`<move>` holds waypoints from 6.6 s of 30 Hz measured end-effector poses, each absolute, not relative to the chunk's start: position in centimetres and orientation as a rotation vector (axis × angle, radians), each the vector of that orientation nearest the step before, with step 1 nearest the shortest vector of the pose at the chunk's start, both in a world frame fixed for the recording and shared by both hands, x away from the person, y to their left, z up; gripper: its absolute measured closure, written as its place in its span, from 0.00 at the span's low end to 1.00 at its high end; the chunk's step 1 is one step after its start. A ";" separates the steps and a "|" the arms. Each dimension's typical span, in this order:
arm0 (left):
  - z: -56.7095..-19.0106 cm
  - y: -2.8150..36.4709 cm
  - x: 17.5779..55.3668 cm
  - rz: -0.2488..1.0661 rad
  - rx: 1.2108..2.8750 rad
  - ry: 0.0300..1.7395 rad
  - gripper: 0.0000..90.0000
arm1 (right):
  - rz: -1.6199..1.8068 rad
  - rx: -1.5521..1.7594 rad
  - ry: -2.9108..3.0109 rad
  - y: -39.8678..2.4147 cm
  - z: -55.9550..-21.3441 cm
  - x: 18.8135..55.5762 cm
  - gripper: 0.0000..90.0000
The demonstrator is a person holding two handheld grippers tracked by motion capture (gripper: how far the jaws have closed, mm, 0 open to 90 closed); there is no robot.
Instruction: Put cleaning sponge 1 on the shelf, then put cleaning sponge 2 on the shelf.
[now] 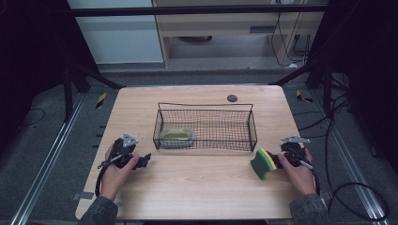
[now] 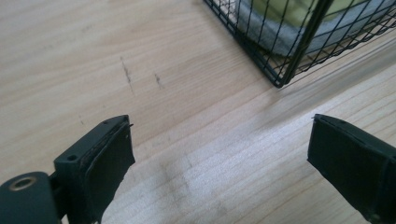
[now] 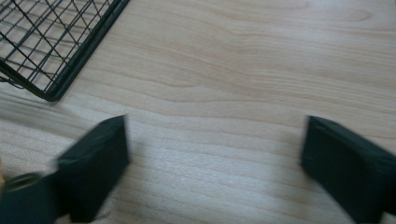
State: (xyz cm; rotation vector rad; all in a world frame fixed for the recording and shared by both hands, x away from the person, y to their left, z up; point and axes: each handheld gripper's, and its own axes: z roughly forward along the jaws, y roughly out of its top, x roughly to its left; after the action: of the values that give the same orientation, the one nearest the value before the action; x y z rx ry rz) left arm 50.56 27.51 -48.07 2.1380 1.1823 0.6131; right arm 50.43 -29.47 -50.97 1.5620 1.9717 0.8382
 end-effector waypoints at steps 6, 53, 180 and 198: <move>-49.5 28.2 50.9 0.522 2.130 1.250 0.06 | 0.808 1.602 1.967 -30.5 -49.9 49.2 0.17; -50.8 28.2 50.9 0.535 2.086 1.227 0.00 | 0.668 1.378 2.365 -22.2 -37.8 46.5 0.22; -50.9 27.9 51.3 0.534 2.076 1.229 0.00 | 0.698 1.222 2.405 -19.2 -37.4 61.9 0.72; -50.9 27.9 51.3 0.533 2.075 1.230 0.00 | 0.657 1.228 2.426 -18.9 -39.2 62.1 0.72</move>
State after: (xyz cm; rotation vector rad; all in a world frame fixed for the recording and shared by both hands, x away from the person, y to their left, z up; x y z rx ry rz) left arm 51.32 27.88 -50.86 2.0752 1.2298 0.5334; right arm 62.11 -18.93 -39.25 1.2279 2.4258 0.6575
